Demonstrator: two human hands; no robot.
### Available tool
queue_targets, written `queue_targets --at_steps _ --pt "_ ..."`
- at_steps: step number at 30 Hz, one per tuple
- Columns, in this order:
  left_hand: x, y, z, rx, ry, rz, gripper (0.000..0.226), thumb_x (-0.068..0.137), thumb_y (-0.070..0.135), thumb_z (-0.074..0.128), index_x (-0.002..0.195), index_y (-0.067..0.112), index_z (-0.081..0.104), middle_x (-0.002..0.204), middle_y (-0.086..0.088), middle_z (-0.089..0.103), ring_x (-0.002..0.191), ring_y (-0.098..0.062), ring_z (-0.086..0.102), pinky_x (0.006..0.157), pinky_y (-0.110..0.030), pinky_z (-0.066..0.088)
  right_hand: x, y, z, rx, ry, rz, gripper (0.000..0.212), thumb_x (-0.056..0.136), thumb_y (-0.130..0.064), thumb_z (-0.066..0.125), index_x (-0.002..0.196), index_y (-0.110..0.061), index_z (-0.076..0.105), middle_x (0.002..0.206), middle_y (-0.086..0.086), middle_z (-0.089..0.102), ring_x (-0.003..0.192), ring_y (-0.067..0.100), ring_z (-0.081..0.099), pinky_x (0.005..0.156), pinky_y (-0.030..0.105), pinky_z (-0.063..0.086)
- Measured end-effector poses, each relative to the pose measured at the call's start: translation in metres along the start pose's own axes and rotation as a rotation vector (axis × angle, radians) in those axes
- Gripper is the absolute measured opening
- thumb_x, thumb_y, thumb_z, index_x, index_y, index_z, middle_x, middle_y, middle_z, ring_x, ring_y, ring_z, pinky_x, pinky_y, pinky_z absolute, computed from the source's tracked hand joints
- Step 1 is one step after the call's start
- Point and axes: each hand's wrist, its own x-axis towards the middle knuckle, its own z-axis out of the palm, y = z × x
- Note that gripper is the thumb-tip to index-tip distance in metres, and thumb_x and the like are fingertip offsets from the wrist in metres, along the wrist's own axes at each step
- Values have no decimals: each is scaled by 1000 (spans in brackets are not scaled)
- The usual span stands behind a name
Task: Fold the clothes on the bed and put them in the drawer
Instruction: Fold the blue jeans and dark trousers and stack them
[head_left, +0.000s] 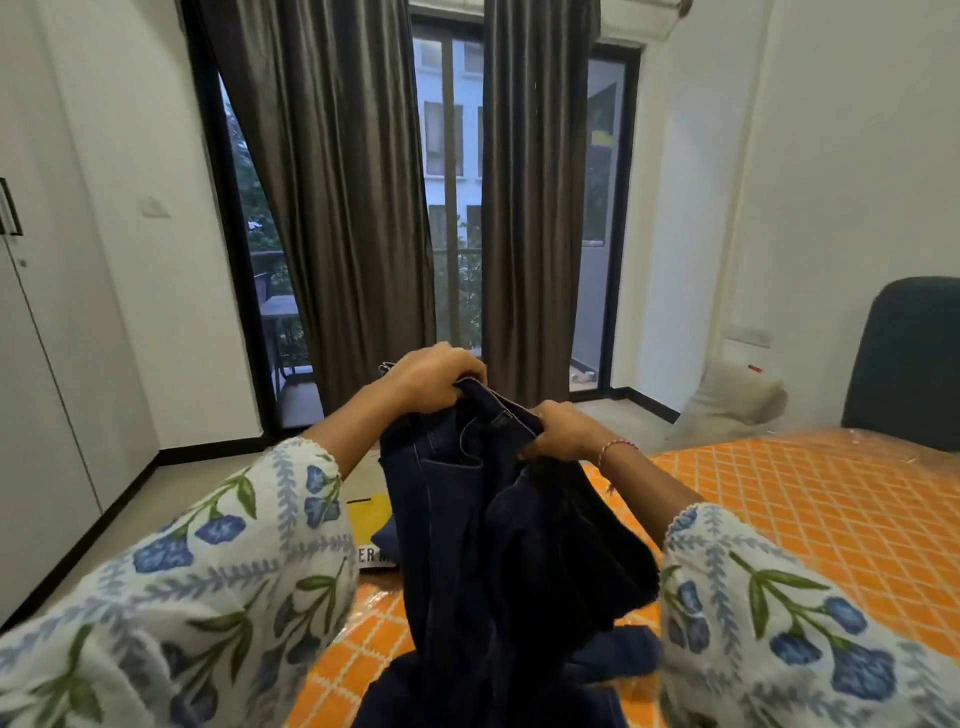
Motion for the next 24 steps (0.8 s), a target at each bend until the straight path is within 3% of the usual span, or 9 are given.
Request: queue_targets --at_steps 3,6,9,11,14,17,19,21,24 --pt "-11 -5 5 207 -72 -29 25 92 9 49 115 18 53 113 -5 60 104 -27 57 71 -40 47 5 1 -11 101 155 38 23 84 -21 69 102 -6 72 89 11 68 81 23 62 68 30 48" --pt "-25 -7 24 391 -116 -37 43 94 19 49 134 17 33 126 -5 53 108 -28 57 65 -37 41 6 -9 -22 302 208 44 29 87 -23 67 91 5 71 63 4 56 58 13 49 55 25 36" --pt "-28 -14 24 90 -54 -190 76 81 56 63 140 23 30 128 -3 56 112 -27 56 80 -40 48 7 -23 -27 357 240 5 39 85 -36 68 79 3 70 64 5 58 57 15 50 57 27 37" --pt "-19 -8 21 -154 44 -227 84 71 63 68 138 24 37 125 -5 60 111 -26 58 86 -41 51 6 -34 -29 351 274 -39 35 81 -40 72 70 -8 68 63 2 60 55 13 53 54 26 39" --pt "-5 11 23 -248 126 -191 46 80 43 70 118 21 56 110 -5 65 102 -25 61 79 -39 51 5 -47 -34 366 227 -104 45 80 -41 72 84 4 71 64 10 57 57 18 50 56 29 36" --pt "-3 13 21 -192 208 -186 13 88 22 63 100 19 64 93 -3 65 91 -25 61 69 -37 47 -5 -37 -46 394 0 -131 41 87 -37 64 99 1 71 81 15 59 74 23 52 71 32 41" --pt "-5 9 18 -182 184 -174 8 88 15 62 93 21 65 86 1 61 89 -25 60 68 -36 46 -13 -23 -50 387 -86 -104 24 92 -29 58 97 -9 70 83 6 64 77 16 58 77 26 46" --pt "-6 7 16 -163 138 -167 13 88 10 59 93 20 66 86 2 59 90 -25 60 68 -36 44 -15 -12 -46 354 -18 -88 17 93 -23 58 100 -13 70 85 0 66 82 14 61 79 26 47" --pt "-10 0 14 -138 114 -188 21 90 8 54 99 22 67 97 0 63 94 -25 58 70 -37 43 -13 -3 -26 210 65 -52 19 91 -23 62 102 -11 72 93 10 68 90 23 62 82 37 51"
